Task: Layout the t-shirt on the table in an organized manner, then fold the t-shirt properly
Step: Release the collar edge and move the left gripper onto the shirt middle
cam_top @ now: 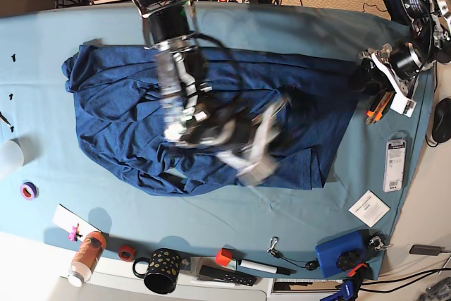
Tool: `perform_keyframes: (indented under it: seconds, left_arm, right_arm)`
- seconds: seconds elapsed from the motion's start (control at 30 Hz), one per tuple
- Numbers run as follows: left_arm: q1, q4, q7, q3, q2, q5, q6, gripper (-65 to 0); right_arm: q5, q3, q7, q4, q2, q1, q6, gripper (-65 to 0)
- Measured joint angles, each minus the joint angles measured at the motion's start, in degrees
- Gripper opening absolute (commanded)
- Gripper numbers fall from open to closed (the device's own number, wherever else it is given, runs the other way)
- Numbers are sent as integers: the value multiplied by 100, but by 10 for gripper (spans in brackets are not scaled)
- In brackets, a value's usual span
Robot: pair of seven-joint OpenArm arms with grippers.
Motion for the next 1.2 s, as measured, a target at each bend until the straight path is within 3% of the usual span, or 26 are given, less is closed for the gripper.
perform_keyframes:
  seconds: [0.27,0.4,0.53,0.67,0.83,0.9,1.07,1.2]
  left_arm:
    - [-225,0,-4,-2,33,-437,-332,-373]
    - [-481,2,-7,2,264,-997,-328,-373]
    - [-553,2,96,573,275,-960,-321,-373]
    - [-754,-15,-247,1552,306,-20,-348,-373]
    - [-1392,2,-437,2321,267,553,-170,-373]
    - [-1567,2,-494,2562,269,741,116,-373]
    - [-1781,0,-1167,2959,262,2111,562,-373]
    - [-1784,-2,-1255,3104,262,2367,802,-373]
  right_arm:
    - [625,2166,-680,2,-2,-321,-31,-650]
    - [1292,2750,-1071,2,0,-632,247,-650]
    - [1910,2994,-1392,199,0,-1001,439,-650]
    - [2155,2999,-1659,852,39,-1394,579,-650]
    - [2072,3008,-1792,1703,153,-1803,584,-650]
    - [1816,3008,-1797,1840,195,-1873,588,-650]
    - [1237,3010,-1742,1838,297,-1917,472,-650]
    - [1255,3008,-1596,1838,286,-1912,474,-650]
